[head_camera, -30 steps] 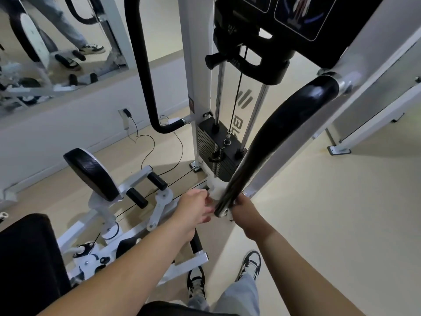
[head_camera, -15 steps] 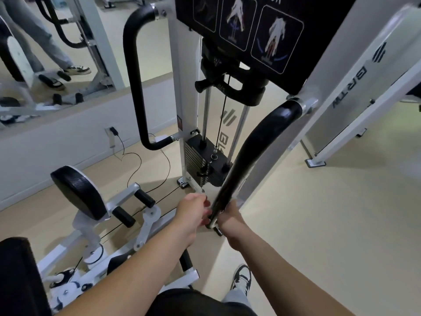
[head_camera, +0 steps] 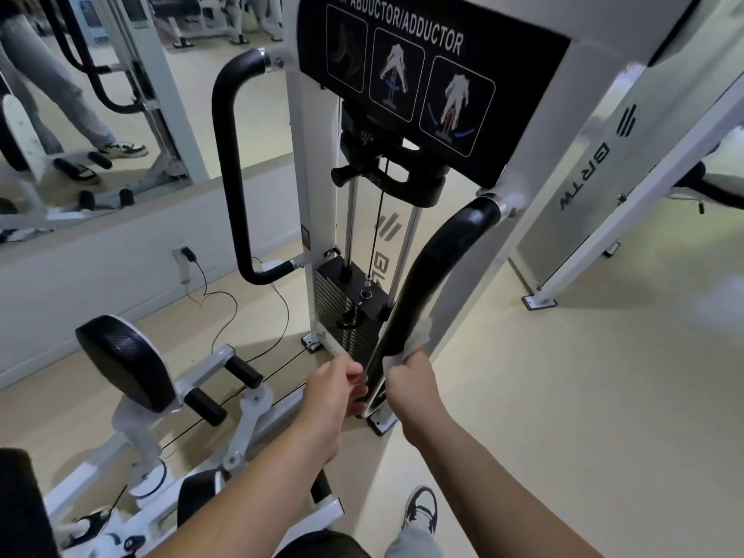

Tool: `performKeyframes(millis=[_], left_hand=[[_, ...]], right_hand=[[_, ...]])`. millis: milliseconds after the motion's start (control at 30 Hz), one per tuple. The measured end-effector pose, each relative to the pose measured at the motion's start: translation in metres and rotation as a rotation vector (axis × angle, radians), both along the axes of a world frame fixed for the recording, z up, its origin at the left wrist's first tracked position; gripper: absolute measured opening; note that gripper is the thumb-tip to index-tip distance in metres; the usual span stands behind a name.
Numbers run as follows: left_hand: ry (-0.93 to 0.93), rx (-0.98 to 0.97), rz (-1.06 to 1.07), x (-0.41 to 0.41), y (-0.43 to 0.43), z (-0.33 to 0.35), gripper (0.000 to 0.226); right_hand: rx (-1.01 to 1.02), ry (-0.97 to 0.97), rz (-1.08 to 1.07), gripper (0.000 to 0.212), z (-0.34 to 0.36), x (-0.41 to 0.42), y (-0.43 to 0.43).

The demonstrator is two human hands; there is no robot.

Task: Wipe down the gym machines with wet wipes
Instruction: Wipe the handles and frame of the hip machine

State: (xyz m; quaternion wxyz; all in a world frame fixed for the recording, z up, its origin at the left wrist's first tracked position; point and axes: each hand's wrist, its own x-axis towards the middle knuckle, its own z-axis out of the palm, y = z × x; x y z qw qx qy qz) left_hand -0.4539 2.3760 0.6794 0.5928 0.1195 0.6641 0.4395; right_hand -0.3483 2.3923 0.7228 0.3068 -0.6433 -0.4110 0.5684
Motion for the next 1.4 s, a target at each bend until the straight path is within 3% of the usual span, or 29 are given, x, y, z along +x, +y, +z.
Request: performKeyframes(millis=[100,200,267,367,433,533,633,700,800,867,933,1033,1133,1233,1333,1400], left_hand=[[-0.033,0.003,-0.132,0.002,-0.017,0.003,0.052],[-0.269,-0.008,-0.26,0.001,-0.037,0.008,0.08],[-0.463,-0.011,-0.214,0.003,-0.041,0.014,0.082],[-0.535,0.023,-0.098,0.01,-0.036,0.026,0.066],[-0.455,0.02,0.036,0.011,-0.031,0.037,0.052],[-0.182,-0.013,0.26,0.001,-0.021,0.057,0.039],[0.234,-0.023,0.303,-0.008,-0.008,0.059,0.058],[0.376,0.005,0.214,0.003,0.009,0.052,0.071],[0.222,-0.014,0.08,0.045,0.039,0.035,0.079],[0.026,-0.019,0.164,0.066,0.056,0.011,0.089],[-0.022,-0.012,0.31,0.076,0.066,-0.002,0.095],[0.018,0.084,0.412,0.092,0.068,0.045,0.073],[0.275,0.271,0.411,0.109,0.077,0.11,0.066],[0.713,0.391,0.218,0.125,0.091,0.156,0.058],[1.173,0.472,0.176,0.129,0.093,0.148,0.053],[1.133,0.624,0.208,0.125,0.083,0.12,0.046]], right_hand=[[-0.08,-0.077,0.13,0.026,0.01,0.022,-0.013],[-0.206,0.008,0.139,0.023,0.01,0.041,-0.017],[-0.269,0.085,0.075,0.031,0.009,0.044,-0.013],[-0.28,0.123,0.104,0.035,0.014,0.042,-0.005],[-0.269,0.107,0.171,0.038,0.018,0.045,0.0],[-0.194,0.013,0.179,0.034,0.02,0.058,0.015],[-0.129,-0.045,0.117,0.024,0.021,0.07,0.037],[-0.114,-0.033,0.125,0.022,0.022,0.07,0.051],[-0.122,0.045,0.181,0.021,0.029,0.068,0.069],[-0.116,0.05,0.206,0.024,0.031,0.074,0.081],[-0.09,0.027,0.244,0.021,0.035,0.085,0.093],[0.01,-0.054,0.309,0.025,0.041,0.107,0.113],[0.102,-0.056,0.341,0.026,0.053,0.125,0.127],[0.265,-0.015,0.351,0.034,0.07,0.143,0.137],[0.415,0.0,0.311,0.037,0.083,0.158,0.147],[0.488,0.004,0.294,0.042,0.088,0.164,0.153]])
